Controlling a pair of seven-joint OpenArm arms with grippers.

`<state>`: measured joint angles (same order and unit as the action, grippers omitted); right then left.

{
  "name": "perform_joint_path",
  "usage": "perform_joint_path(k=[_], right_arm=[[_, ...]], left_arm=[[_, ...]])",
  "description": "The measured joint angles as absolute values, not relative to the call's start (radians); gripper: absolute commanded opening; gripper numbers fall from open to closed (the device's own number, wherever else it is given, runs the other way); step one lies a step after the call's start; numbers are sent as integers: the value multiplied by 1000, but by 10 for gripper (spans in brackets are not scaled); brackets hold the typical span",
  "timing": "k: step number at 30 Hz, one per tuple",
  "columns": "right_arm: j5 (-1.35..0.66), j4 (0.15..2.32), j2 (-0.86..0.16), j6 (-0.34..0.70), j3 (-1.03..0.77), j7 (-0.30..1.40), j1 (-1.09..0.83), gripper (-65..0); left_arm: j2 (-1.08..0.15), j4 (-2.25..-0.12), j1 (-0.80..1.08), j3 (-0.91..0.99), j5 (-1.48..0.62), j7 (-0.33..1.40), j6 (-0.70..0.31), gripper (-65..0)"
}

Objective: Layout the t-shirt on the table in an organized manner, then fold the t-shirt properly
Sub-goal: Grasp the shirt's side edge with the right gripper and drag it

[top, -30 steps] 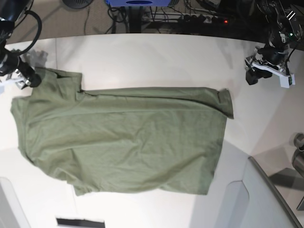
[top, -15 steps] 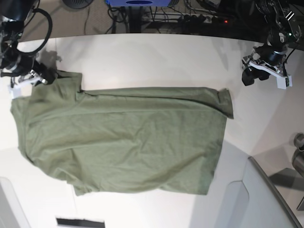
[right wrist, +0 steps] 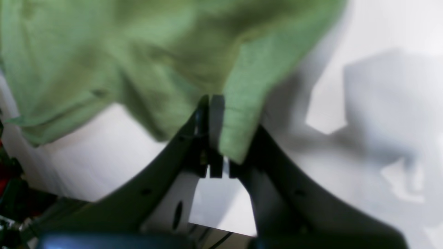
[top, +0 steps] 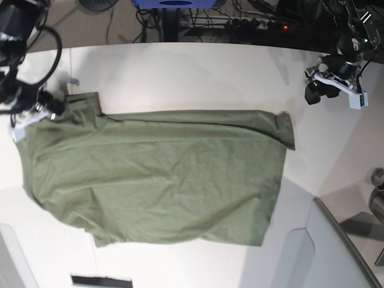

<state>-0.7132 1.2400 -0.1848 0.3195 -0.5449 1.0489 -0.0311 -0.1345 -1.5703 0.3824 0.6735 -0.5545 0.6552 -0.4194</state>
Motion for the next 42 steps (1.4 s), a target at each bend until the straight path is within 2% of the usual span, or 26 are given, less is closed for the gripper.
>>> perform_joint_path(k=[4, 10, 21, 23, 26, 29, 31, 35, 38, 42], right_arm=[[-718, 1231, -216, 321, -541, 1085, 105, -650], [-616, 1016, -249, 327, -392, 1071, 346, -650], [-581, 649, -247, 321, -55, 710, 593, -633], [-579, 625, -249, 321, -19, 646, 600, -575], [-578, 614, -252, 320, 14, 585, 600, -431], [-579, 613, -251, 320, 15, 538, 603, -260], [-579, 616, -251, 295, 15, 537, 606, -176], [-582, 640, -259, 294, 9, 539, 597, -179], [-669, 775, -251, 297, -111, 561, 543, -179], [-816, 1024, -279, 352, -292, 765, 428, -209]], left_arm=[[-133, -1570, 382, 672, -556, 656, -420, -262], [-132, -1569, 382, 667, -557, 656, -420, -262], [-134, -1568, 382, 667, -554, 656, -420, -262], [-133, -1568, 383, 667, -554, 656, -420, -262], [-133, -1539, 380, 667, -558, 654, -420, -262], [-133, -1504, 383, 667, -553, 656, -420, -262], [-133, -1496, 385, 667, -553, 656, -419, -262], [-133, -1496, 381, 667, -554, 655, -420, -262], [-132, -1496, 380, 667, -554, 655, -420, -262], [-133, -1497, 381, 668, -553, 656, -419, -262]])
